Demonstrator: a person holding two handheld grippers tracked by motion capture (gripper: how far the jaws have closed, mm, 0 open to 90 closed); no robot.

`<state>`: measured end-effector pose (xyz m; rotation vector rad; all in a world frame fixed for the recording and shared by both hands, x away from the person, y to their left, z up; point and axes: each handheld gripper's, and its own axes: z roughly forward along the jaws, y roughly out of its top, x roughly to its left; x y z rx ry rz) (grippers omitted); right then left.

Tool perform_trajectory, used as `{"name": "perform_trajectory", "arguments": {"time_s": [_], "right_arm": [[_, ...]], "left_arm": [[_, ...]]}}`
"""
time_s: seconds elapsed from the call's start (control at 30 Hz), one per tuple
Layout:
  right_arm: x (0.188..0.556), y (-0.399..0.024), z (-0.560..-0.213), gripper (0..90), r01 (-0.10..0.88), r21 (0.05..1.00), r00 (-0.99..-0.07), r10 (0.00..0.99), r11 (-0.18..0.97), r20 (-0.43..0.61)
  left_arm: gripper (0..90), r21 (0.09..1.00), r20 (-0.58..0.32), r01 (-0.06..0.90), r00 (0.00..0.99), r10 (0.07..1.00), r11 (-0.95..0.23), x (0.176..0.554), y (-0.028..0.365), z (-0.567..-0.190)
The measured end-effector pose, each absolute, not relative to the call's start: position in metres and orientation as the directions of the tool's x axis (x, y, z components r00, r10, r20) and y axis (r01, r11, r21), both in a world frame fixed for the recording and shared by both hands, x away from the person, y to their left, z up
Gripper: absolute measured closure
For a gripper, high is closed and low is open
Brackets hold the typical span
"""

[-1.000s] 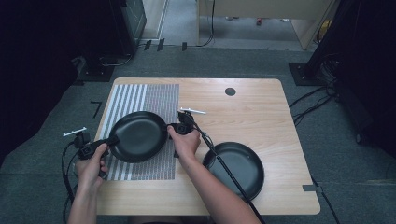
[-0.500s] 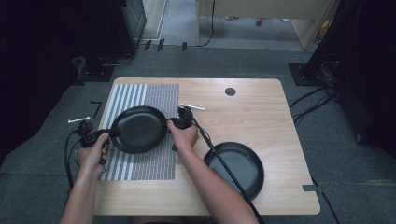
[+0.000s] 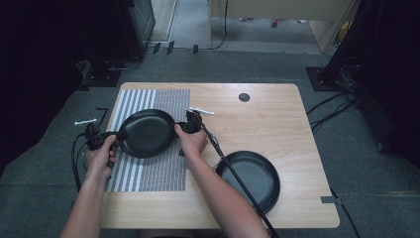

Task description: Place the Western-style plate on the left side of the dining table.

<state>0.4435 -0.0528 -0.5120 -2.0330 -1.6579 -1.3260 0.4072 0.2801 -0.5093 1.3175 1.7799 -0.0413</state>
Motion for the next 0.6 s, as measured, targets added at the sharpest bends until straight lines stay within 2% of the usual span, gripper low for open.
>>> {"name": "perform_trajectory", "arguments": {"time_s": [0.6], "right_arm": [[0.4535,-0.0505,-0.5188,84.0,0.843,0.396,-0.034,0.698,-0.365,0.716]], "left_arm": [[77.2,0.474,-0.671,0.751,-0.03,0.741,0.459,0.4153,0.277,-0.5193]]}}
